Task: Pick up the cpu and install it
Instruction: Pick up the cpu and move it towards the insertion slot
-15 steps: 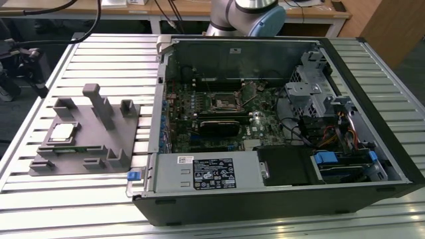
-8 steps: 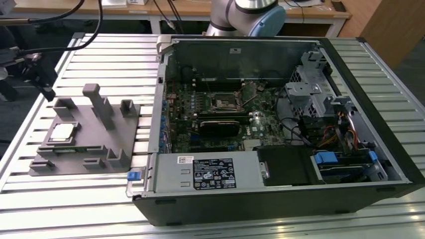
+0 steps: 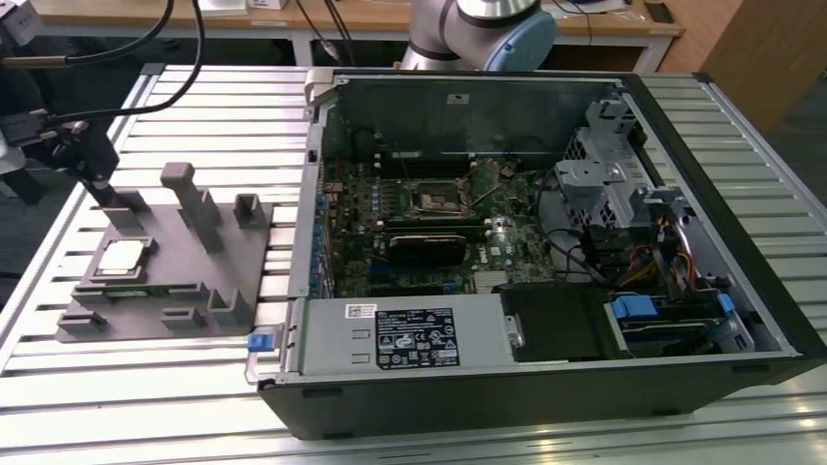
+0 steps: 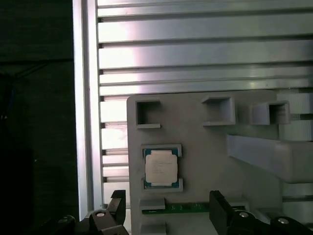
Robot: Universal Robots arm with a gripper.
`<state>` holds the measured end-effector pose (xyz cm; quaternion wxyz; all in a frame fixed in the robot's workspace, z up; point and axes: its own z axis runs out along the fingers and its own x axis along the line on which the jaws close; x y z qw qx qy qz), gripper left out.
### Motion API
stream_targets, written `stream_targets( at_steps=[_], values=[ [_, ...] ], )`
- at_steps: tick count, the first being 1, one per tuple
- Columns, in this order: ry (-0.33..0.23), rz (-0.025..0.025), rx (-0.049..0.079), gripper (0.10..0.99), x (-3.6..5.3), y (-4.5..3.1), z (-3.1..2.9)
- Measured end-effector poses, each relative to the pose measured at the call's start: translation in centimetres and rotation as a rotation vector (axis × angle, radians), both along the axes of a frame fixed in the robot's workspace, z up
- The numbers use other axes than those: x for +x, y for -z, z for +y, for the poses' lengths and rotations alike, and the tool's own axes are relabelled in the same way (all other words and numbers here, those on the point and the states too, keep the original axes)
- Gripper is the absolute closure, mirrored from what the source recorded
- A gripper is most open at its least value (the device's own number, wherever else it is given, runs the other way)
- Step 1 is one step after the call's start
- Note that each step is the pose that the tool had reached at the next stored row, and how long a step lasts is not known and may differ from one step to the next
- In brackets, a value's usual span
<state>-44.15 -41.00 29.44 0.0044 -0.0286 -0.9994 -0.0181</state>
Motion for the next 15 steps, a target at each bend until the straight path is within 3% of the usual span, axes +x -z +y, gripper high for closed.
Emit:
stream_targets(
  at_steps=[15],
  values=[
    [-0.029,-0.0001,0.000,0.314,0.00,2.08,0.00]
  ],
)
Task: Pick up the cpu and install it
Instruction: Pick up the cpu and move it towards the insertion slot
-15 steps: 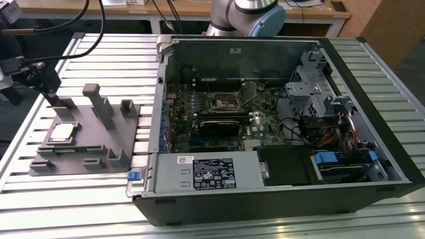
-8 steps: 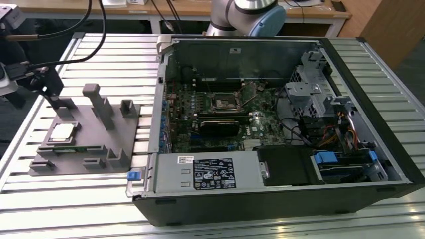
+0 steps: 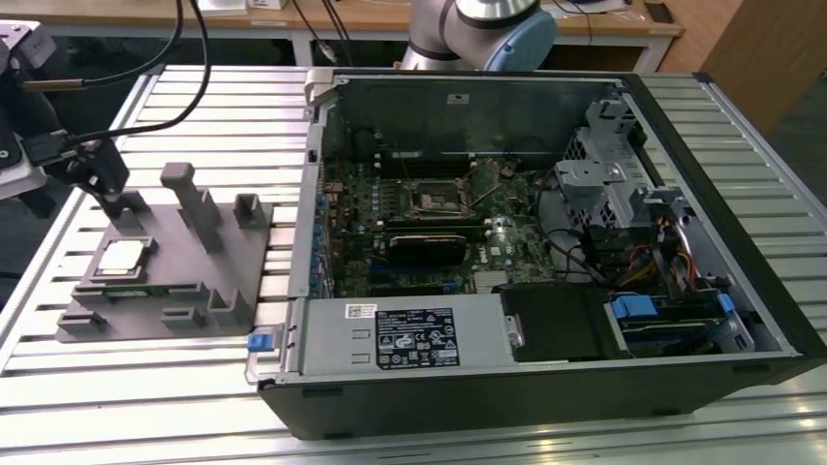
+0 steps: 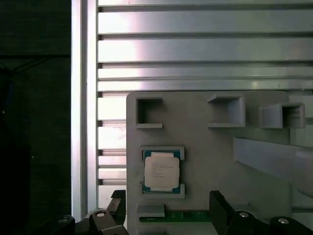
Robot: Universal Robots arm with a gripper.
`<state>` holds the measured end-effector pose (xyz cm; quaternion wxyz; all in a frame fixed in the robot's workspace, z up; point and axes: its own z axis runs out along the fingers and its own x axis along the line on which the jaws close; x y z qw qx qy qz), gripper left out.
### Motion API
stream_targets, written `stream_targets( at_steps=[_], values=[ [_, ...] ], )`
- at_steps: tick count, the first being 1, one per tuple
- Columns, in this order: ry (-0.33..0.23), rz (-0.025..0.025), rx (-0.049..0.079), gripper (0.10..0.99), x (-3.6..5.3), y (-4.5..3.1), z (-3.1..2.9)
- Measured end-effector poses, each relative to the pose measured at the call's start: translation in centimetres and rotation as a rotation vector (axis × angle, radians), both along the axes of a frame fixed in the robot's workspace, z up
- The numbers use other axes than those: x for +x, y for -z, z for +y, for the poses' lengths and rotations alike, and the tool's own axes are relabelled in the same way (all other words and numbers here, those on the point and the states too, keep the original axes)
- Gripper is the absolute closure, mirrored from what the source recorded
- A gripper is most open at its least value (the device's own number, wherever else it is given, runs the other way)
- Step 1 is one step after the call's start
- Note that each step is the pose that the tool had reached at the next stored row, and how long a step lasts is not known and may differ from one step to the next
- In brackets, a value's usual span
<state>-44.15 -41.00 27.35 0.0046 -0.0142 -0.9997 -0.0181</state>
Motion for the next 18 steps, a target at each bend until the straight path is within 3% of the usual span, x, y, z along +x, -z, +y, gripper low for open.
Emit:
stream_targets(
  at_steps=[18],
  values=[
    [0.000,0.0000,0.000,0.314,-0.03,1.20,-0.01]
  ],
)
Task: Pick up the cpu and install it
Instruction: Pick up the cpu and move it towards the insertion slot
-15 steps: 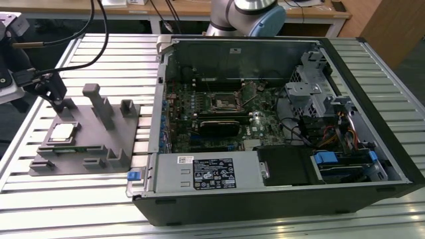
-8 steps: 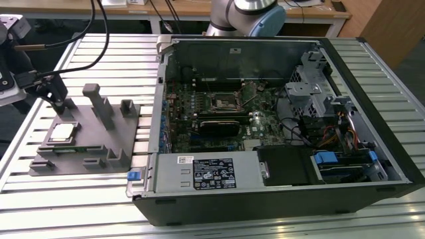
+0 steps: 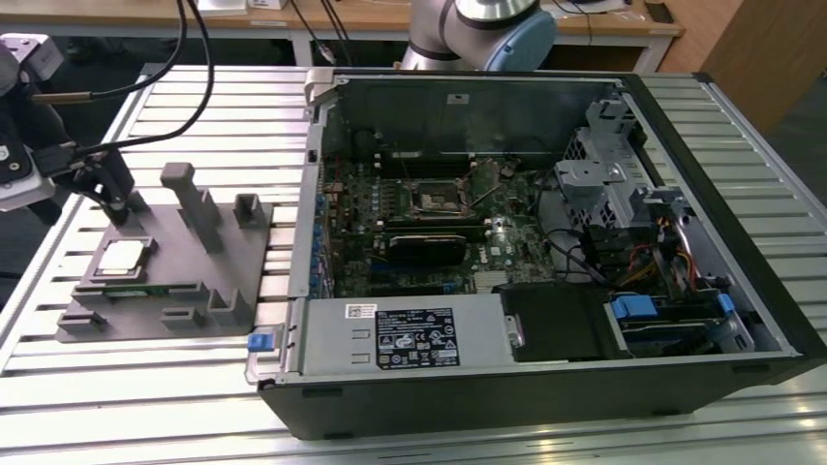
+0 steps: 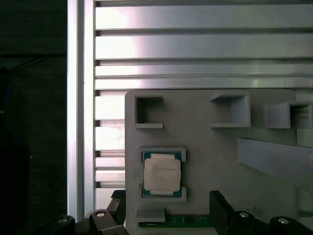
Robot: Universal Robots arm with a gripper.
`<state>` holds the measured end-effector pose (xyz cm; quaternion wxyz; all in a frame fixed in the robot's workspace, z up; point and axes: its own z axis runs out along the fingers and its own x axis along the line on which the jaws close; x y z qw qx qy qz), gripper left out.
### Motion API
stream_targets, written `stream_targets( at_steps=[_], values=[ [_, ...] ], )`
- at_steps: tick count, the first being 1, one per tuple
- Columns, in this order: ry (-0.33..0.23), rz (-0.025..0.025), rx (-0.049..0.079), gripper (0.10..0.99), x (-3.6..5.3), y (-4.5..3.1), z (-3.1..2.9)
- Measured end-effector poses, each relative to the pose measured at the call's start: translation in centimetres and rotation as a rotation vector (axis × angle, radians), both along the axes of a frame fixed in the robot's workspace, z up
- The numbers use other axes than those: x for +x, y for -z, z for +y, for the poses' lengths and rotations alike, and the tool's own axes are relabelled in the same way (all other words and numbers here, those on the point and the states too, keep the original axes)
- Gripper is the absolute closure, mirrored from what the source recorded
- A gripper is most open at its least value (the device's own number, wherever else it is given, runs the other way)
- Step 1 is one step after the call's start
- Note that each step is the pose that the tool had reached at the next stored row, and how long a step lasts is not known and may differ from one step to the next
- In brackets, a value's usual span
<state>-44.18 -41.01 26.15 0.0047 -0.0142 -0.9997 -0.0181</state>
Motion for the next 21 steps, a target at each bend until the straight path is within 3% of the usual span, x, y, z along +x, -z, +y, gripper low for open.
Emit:
stream_targets(
  at_steps=[5,21],
  values=[
    [0.000,-0.0002,0.000,0.314,0.00,0.29,0.00],
    [0.016,-0.0018,-0.001,0.314,0.00,2.90,0.17]
  ],
)
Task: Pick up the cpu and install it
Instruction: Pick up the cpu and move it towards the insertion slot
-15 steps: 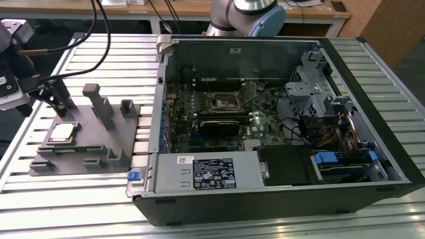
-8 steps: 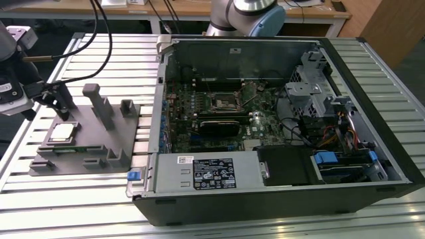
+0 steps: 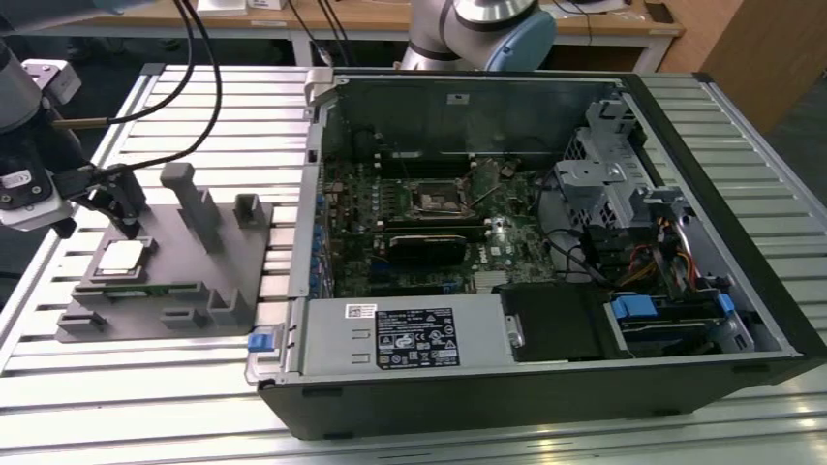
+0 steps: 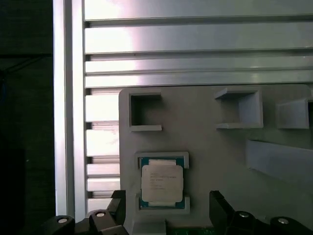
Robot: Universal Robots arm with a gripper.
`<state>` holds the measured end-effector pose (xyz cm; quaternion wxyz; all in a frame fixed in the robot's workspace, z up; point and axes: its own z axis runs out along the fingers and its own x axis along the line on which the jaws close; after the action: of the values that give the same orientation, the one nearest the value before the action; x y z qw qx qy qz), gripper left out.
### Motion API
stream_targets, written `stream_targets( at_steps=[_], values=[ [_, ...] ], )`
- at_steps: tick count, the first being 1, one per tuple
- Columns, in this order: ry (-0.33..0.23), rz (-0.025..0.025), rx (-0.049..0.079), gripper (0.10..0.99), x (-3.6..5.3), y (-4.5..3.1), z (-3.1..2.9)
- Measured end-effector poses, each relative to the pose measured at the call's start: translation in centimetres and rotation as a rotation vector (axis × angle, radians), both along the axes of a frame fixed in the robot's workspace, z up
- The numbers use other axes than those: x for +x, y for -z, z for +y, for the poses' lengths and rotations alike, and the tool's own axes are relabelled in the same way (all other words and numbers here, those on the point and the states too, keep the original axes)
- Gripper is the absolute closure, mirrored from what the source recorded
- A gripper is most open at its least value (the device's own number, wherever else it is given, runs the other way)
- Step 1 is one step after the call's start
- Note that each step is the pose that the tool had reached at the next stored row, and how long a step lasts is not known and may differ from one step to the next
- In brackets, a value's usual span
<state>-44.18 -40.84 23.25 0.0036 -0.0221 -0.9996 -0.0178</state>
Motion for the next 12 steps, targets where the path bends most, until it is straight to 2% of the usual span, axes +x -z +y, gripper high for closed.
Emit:
stream_targets(
  at_steps=[1,12],
  values=[
    [0.000,-0.0001,0.000,0.314,0.00,0.55,0.04],
    [0.000,-0.0024,0.000,0.314,-0.23,2.02,0.36]
  ],
)
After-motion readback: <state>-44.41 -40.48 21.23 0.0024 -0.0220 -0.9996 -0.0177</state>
